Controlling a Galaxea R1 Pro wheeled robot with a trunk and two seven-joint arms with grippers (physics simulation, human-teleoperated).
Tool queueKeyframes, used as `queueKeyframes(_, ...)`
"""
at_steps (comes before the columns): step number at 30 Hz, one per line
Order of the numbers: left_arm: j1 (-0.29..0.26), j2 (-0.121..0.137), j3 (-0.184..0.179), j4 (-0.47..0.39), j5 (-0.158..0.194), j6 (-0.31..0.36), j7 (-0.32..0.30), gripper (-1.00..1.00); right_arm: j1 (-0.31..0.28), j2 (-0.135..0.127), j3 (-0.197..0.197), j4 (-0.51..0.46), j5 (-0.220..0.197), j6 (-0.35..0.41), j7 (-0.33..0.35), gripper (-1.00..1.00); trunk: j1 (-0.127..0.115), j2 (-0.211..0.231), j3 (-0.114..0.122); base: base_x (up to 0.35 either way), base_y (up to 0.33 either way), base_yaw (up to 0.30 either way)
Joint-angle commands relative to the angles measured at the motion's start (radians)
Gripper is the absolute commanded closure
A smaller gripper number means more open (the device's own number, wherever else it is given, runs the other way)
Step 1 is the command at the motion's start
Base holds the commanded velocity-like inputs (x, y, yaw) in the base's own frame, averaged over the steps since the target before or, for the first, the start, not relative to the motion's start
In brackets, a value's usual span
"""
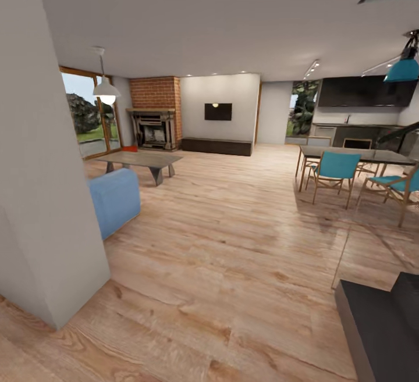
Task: Move the two storage containers from the living room to the garage. In the garage, place one container on the floor and stack the other container on top of it (either order is fine).
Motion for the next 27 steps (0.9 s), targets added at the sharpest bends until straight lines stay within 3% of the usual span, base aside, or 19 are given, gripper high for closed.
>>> queueKeyframes(1, 0.0, 0.0, -0.005, 0.0, 0.007, -0.003, 0.003, -1.0, -0.001, -0.001, 0.007, 0.003, -0.002, -0.005, -0.003, -1.0, 0.001, 0.0, -0.001, 0.326, 0.0, -0.256)
queueKeyframes(17, 0.0, 0.0, -0.005, 0.0, 0.008, 0.002, 0.003, -1.0, -0.001, -0.001, 0.008, 0.003, 0.007, -0.006, -0.003, -1.0, 0.001, 0.0, -0.001, 0.326, 0.0, -0.253)
queueKeyframes(27, 0.0, 0.001, -0.005, 0.0, 0.008, 0.009, 0.003, -1.0, -0.001, -0.005, 0.013, 0.003, 0.012, -0.007, -0.003, -1.0, 0.001, 0.0, -0.001, 0.326, 0.0, -0.044)
